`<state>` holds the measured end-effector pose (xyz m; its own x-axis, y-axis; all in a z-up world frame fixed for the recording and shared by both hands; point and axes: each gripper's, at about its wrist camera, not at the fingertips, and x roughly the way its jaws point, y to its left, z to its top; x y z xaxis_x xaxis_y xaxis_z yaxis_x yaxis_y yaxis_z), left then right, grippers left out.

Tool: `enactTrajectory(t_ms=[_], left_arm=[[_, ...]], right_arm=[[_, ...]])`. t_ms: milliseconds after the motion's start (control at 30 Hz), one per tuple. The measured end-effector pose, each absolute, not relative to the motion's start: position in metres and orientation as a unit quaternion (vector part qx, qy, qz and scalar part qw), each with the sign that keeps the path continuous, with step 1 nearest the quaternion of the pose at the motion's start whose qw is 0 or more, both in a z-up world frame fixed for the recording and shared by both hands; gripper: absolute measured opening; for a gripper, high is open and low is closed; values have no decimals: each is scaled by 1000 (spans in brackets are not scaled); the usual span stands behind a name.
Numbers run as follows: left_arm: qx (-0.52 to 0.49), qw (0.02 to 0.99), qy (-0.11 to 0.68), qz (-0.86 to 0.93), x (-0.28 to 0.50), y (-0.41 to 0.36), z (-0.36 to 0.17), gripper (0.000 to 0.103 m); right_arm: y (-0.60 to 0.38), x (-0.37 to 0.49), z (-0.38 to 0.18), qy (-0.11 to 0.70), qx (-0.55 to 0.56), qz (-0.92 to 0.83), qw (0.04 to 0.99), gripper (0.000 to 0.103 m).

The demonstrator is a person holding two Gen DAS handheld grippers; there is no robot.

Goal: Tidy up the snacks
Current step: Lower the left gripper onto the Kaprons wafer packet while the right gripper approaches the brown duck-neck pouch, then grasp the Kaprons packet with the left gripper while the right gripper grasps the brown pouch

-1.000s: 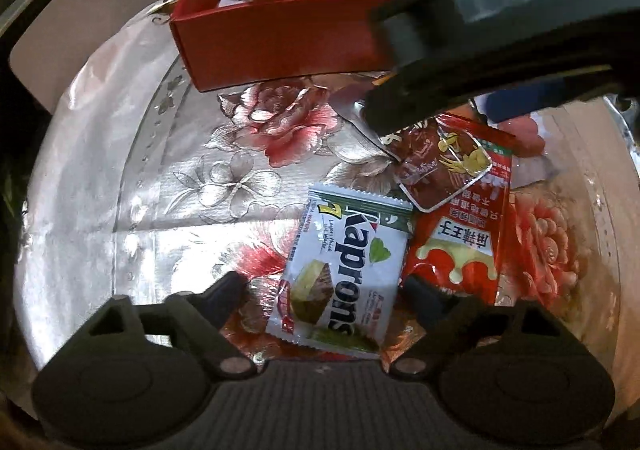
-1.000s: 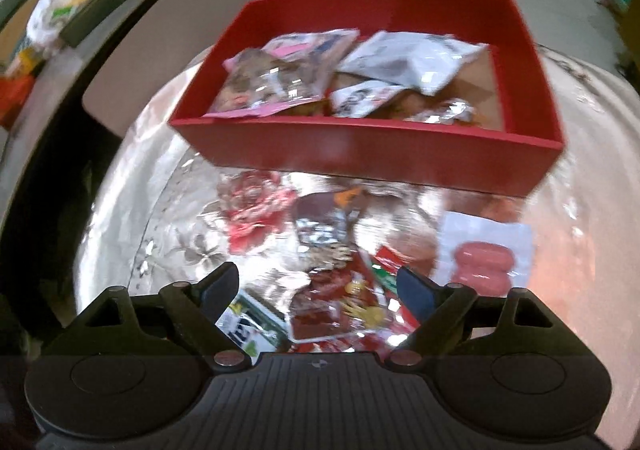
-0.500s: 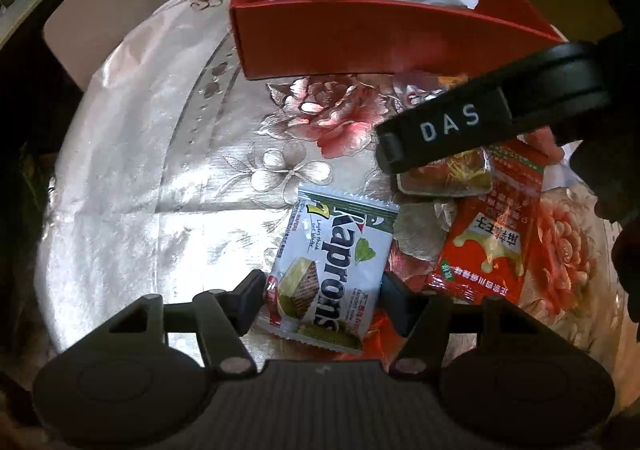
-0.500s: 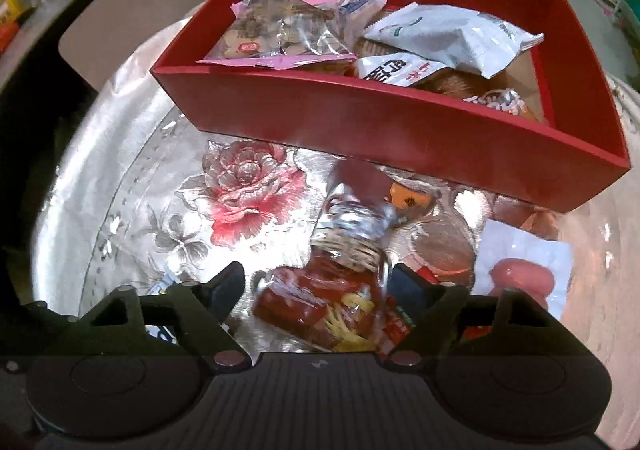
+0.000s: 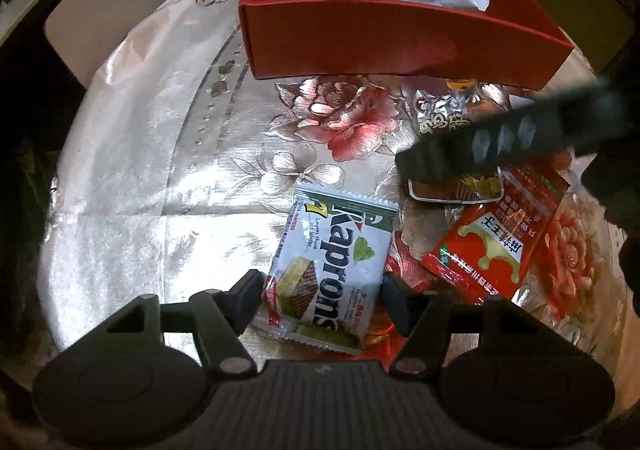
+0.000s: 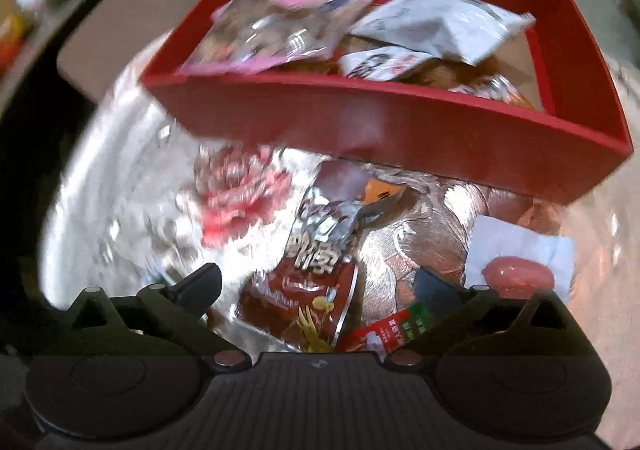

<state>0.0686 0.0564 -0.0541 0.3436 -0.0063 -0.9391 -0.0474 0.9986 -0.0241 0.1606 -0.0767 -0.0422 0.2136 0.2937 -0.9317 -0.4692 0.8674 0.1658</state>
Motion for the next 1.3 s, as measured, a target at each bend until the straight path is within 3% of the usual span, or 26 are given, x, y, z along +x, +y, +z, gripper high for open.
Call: enactTrajectory(t_ms=[167,300,533,667,767,867,933,967,1300], left_arm=[[-42,815,578,10,67,67,-50,58],[-31,817,576,17,64,70,-53,58],[15,817,576,9,63,54,-62,79],[12,817,577,6,63,54,-63,80],[10,820,573,11,64,56,-62,77],[8,826,563,14,65,57,-56,54],[-3,826,564,14,67,61,-55,54],[-6,826,564,13,67,62,-55,54],[-50,840,540,18,72,75,-34,53]], right_arm=[[-52,138,-46,550,-203,238,774,96],[-61,144,-47,564,-159,236,775,103],[-53,145,-50,564,-175,222,776,103],[-55,139,-51,523,-150,207,813,103],[-51,137,-48,527,-160,215,806,102],[-54,132,-44,525,-168,229,803,95],[-58,132,-39,527,-164,228,802,85],[-60,129,-35,527,-164,229,802,70],[-81,136,-4,528,-83,256,806,68]])
